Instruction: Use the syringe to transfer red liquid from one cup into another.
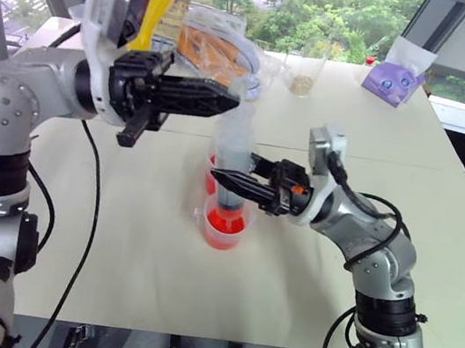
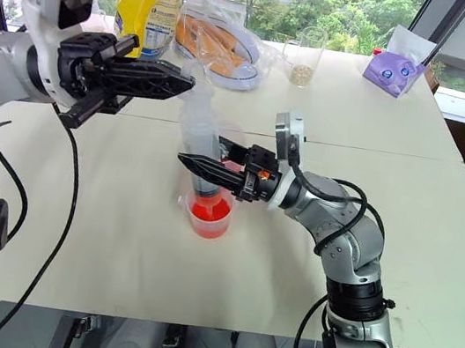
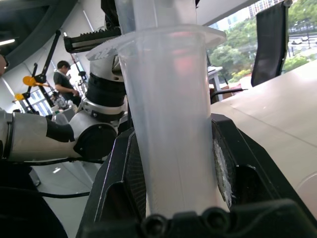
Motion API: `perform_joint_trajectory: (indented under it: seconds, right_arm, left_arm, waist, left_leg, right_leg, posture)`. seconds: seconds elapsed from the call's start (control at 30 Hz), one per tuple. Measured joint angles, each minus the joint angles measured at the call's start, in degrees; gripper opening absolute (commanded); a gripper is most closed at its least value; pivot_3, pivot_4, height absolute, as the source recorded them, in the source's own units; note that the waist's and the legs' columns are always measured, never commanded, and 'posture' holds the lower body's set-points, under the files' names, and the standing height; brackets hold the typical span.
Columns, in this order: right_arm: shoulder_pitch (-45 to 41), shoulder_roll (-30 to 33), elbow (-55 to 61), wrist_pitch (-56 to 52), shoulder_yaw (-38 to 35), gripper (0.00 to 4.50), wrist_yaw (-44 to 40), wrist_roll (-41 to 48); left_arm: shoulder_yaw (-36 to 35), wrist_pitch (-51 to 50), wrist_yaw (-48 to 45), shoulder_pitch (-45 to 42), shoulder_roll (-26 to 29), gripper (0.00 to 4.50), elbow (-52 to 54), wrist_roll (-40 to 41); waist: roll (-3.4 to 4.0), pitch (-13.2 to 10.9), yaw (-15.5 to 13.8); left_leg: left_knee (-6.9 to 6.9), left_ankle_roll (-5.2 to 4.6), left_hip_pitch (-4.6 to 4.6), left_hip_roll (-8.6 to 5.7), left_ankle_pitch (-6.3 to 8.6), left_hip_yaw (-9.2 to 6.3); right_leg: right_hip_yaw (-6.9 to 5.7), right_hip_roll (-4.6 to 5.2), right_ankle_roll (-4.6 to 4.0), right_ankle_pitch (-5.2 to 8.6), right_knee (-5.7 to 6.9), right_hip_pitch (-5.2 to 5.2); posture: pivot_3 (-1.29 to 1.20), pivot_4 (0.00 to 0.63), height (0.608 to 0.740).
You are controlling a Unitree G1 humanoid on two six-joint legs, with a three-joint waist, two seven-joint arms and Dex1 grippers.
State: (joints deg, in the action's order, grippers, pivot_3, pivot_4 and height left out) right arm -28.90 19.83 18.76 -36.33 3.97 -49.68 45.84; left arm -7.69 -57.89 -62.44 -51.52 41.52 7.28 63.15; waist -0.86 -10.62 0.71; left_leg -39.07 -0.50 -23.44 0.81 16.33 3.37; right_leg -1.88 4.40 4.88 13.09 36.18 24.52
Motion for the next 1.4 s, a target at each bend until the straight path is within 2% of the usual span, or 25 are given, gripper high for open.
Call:
perform_joint_trajectory:
  seconds: [0.53, 1.13, 1.23, 1.4]
  right_arm:
    - [-1.42, 0.46, -1.13, -0.82, 0.0, 1.44, 0.57, -0.51]
    - [-3.75, -0.22, -2.83, -2.06, 0.01, 1.44, 0.68, -0.79]
    - [-3.71, -0.33, -2.82, -2.06, -0.31, 1.44, 1.25, -0.62]
    - [-3.58, -0.62, -2.85, -2.09, -1.55, 1.44, 3.66, -0.62]
  left_arm:
    - [2.31, 5.97, -3.59, 2.66, -0.88, 0.02, 0.91, -6.31]
    - [1.72, 7.23, -2.79, 4.63, -0.94, 0.02, 1.7, -6.94]
    - [1.79, 6.87, -2.4, 4.45, -0.79, 0.93, 1.65, -7.31]
    - [1.85, 5.25, -2.09, 3.51, -1.04, 3.38, 1.69, -7.29]
  waist:
    - [0.0, 0.0, 0.01]
    - [0.0, 0.0, 0.02]
    - [0.0, 0.0, -0.01]
    - [0.0, 0.0, 0.0]
  left_leg:
    - [0.0, 0.0, 0.0, 0.0, 0.0, 0.0]
    - [0.0, -0.01, 0.0, 0.0, 0.0, -0.01]
    - [0.0, -0.01, 0.0, 0.0, 0.0, -0.01]
    - [-0.01, -0.01, -0.01, 0.0, 0.0, -0.01]
  right_leg:
    - [0.0, 0.0, 0.0, 0.0, 0.0, 0.0]
    - [0.0, 0.0, 0.0, 0.0, 0.01, 0.0]
    - [0.0, 0.0, 0.0, 0.0, 0.01, 0.0]
    - [0.0, 0.0, 0.0, 0.0, 0.01, 0.0]
  posture:
    - [0.0, 0.15, 0.74]
    - [0.0, 0.15, 0.74]
    - [0.0, 0.15, 0.74]
    - [0.0, 0.15, 0.74]
